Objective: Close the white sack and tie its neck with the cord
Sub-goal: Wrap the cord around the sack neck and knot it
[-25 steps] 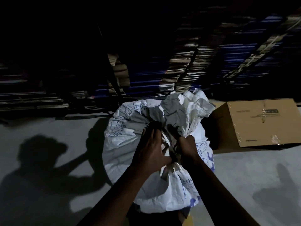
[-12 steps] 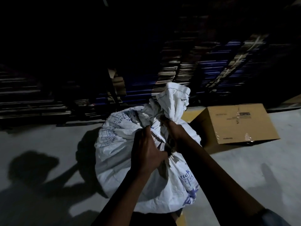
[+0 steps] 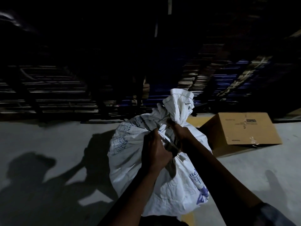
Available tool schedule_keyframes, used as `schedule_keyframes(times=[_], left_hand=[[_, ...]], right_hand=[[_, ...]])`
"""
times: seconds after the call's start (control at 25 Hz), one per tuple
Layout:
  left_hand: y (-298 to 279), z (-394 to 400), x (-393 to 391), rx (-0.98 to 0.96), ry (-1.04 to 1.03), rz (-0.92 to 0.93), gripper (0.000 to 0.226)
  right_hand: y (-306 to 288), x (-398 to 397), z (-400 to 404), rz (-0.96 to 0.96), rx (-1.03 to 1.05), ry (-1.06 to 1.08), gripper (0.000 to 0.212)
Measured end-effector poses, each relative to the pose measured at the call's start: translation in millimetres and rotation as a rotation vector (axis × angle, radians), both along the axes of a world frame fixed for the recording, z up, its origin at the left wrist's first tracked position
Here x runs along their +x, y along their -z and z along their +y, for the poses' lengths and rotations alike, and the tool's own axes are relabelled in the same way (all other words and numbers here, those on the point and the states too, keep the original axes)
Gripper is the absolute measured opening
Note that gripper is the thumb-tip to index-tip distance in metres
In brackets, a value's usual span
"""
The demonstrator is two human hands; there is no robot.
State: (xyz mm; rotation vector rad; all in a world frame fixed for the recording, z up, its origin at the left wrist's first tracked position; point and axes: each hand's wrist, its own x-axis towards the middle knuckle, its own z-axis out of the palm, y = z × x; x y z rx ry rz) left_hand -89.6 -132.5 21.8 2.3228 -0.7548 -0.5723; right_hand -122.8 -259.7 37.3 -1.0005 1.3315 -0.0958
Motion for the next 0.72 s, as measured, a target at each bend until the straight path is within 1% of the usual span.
schedule_keyframes(times=[0.08, 0.24, 0.28, 0.36, 0.48, 0.56, 0.72], left_hand=[[-1, 15, 11, -0.009, -0.007, -0.011, 0.098], [0, 54, 33, 0.003, -0.044, -0.038, 0.097], [2, 66, 39, 0.007, -0.047, -0.058, 0.097], [4, 88, 52, 0.024, -0.057, -0.138, 0.094], [6, 118, 84, 0.100, -0.060, -0.240, 0.083], [8, 139, 114, 0.161, -0.031, -0.286, 0.075], [14, 185, 181, 0.243, 0.025, -0.319, 0.081]], right_hand=[[-2, 11, 13, -0.012, -0.012, -0.010, 0.052], [3, 38, 49, -0.020, 0.008, -0.061, 0.042], [8, 46, 59, -0.042, 0.025, -0.065, 0.038], [17, 65, 79, -0.060, 0.054, -0.085, 0.036], [33, 102, 114, -0.069, 0.086, -0.078, 0.053], [37, 131, 139, -0.076, 0.093, -0.080, 0.060], [66, 199, 183, -0.089, 0.124, -0.049, 0.077]])
